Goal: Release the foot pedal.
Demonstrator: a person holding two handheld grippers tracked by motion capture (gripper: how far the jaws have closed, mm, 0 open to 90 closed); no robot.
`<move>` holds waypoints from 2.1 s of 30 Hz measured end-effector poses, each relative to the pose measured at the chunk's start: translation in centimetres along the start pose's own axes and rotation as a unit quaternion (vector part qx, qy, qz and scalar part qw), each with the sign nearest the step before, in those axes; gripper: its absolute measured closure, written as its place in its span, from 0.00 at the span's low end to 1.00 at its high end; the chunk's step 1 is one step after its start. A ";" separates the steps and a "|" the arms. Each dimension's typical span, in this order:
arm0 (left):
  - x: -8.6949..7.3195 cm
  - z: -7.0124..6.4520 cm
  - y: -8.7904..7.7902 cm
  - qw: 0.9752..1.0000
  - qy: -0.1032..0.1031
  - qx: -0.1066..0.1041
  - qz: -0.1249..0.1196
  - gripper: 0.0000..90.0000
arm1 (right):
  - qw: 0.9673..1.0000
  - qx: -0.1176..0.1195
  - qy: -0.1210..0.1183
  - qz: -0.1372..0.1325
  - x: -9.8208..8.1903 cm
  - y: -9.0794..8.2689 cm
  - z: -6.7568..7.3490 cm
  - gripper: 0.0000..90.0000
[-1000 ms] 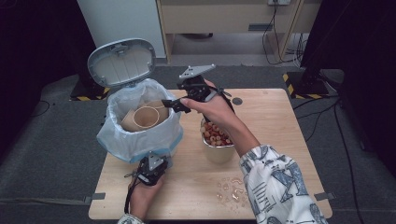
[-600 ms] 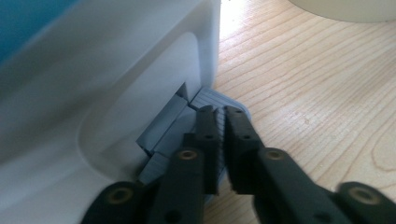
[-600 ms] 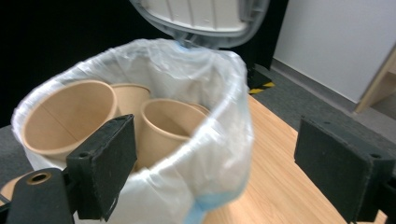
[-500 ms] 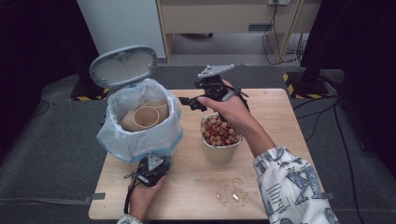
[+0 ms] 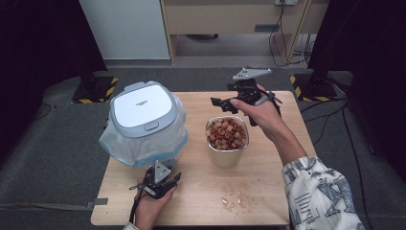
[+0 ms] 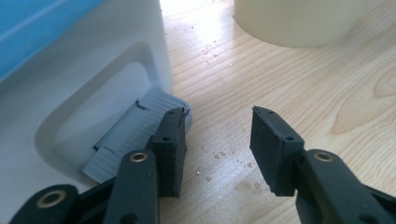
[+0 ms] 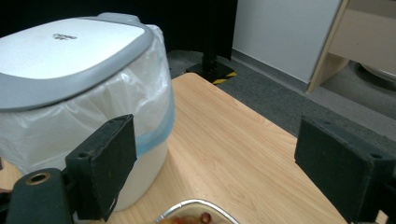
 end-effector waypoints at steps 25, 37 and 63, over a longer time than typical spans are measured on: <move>0.0 0.7 0.0 1.000 -0.009 -0.005 0.000 0.37 | 0.991 -0.120 0.052 -0.008 -6.4 -5.1 -4.4 0.09; 0.0 0.7 0.2 1.000 -0.008 -0.009 -0.001 0.34 | 0.985 -0.154 0.076 0.010 -11.3 -6.7 -4.7 0.09; -0.1 0.9 0.2 1.000 -0.012 -0.008 0.005 0.33 | 0.944 -0.233 0.165 0.167 -26.3 -3.7 -6.1 0.07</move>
Point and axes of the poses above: each handheld gripper's, and its own axes: y roughly forward along the jaws, x roughly out of its top, z roughly to its left, the point moved 3 cm from there along y, roughly forward along the jaws, and after that the axes turned 1 degree about x, right-handed, at the moved point
